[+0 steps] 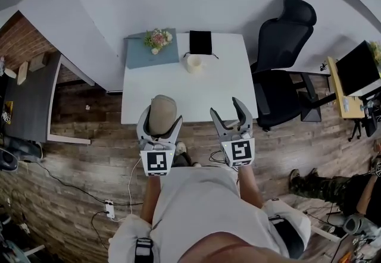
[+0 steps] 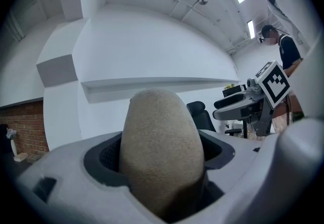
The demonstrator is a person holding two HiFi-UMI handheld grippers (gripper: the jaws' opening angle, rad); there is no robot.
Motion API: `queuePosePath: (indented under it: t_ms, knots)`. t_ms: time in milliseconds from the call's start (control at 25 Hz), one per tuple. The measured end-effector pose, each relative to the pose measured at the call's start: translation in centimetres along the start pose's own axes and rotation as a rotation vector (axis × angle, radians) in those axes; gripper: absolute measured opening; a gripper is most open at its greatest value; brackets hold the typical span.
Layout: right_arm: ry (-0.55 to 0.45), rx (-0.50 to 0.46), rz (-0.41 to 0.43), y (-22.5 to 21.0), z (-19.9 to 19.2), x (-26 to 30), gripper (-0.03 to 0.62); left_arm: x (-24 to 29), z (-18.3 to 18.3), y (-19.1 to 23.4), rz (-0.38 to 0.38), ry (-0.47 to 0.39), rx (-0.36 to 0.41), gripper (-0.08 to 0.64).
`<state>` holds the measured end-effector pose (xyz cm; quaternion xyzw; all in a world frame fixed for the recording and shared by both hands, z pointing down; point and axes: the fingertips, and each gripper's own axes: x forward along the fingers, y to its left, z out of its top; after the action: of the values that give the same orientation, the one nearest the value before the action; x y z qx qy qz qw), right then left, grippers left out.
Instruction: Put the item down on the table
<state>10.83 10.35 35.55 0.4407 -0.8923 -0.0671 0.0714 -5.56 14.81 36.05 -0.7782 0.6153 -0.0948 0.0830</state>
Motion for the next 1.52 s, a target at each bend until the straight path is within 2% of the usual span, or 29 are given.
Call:
queuePosePath:
  t_ms: [480,800,920,1200,1320,1520]
  knots:
    - [0.034,-0.014,-0.06,0.4,0.5,6.6,0.302,4.7,-1.1,6.0,-0.051,-0.021,0.0,0.407]
    - [0.038,-0.039,-0.099,0.9,1.7,9.7,0.302,6.6,-1.6,9.5,-0.067,-0.036,-0.029,0.407]
    - [0.025,-0.046,-0.107,0.9,1.8,10.6,0.302,7.1,-1.7,10.3,-0.066,-0.023,-0.059,0.407]
    - [0.052,-0.043,-0.117,0.6,1.6,12.5,0.302,9.0,-2.2,11.6,-0.084,-0.034,-0.036,0.407]
    - [0.069,-0.041,-0.116,0.1,1.2,13.3,0.302,10.1,-2.5,11.9,-0.08,-0.021,-0.06,0.407]
    - [0.069,-0.033,-0.109,-1.3,0.3,15.0,0.302,12.2,-3.3,12.1,-0.08,-0.009,-0.037,0.407]
